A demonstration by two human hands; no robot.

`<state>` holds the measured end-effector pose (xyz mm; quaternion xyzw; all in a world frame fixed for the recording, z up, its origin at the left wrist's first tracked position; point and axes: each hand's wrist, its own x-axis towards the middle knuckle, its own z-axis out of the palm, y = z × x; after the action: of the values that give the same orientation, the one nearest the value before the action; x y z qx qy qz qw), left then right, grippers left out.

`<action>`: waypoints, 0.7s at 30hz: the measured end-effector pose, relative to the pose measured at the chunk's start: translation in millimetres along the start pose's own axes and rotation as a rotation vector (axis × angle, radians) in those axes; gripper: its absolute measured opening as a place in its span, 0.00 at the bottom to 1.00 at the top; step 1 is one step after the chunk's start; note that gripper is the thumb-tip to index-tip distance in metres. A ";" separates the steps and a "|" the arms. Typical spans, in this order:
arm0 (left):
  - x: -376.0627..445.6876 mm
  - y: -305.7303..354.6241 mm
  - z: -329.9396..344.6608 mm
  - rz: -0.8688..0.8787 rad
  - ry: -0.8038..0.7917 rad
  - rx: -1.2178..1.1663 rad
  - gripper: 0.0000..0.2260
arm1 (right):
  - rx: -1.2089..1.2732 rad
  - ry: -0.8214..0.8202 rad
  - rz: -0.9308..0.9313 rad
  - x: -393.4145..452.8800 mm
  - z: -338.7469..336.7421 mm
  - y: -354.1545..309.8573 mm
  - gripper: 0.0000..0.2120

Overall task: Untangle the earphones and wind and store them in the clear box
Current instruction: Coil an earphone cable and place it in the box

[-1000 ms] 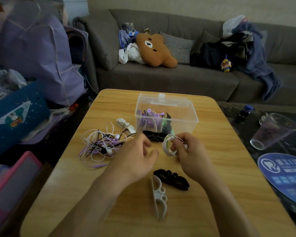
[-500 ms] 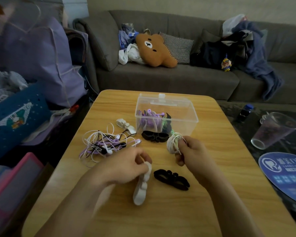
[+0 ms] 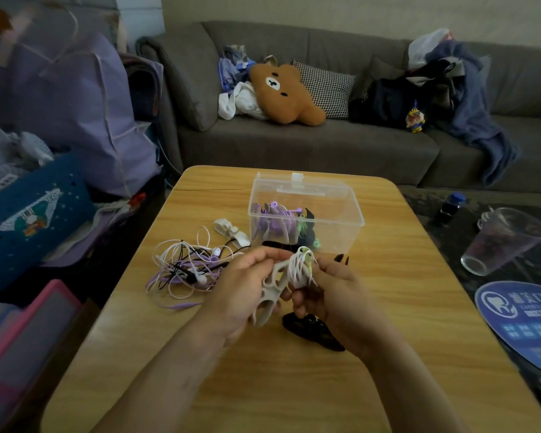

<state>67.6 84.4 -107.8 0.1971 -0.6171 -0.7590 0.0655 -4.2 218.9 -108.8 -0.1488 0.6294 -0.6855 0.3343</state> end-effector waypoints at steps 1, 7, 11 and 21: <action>1.0 -0.7 1.2 -0.002 0.010 -0.016 0.11 | -0.015 -0.002 0.000 -0.1 0.4 1.0 0.15; 5.6 -0.6 -3.4 0.095 0.002 0.074 0.09 | -0.039 -0.005 -0.008 -0.6 0.6 1.7 0.14; 1.1 0.3 -7.4 0.217 -0.007 0.312 0.08 | -0.063 0.011 -0.003 0.2 -4.3 1.2 0.15; 3.7 -7.7 -7.1 0.264 -0.001 0.622 0.06 | -0.264 0.070 -0.018 2.9 -6.8 4.8 0.12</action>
<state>68.1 78.5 -117.1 0.1258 -0.8394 -0.5193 0.0995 -9.3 222.3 -115.1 -0.1730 0.7241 -0.6044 0.2835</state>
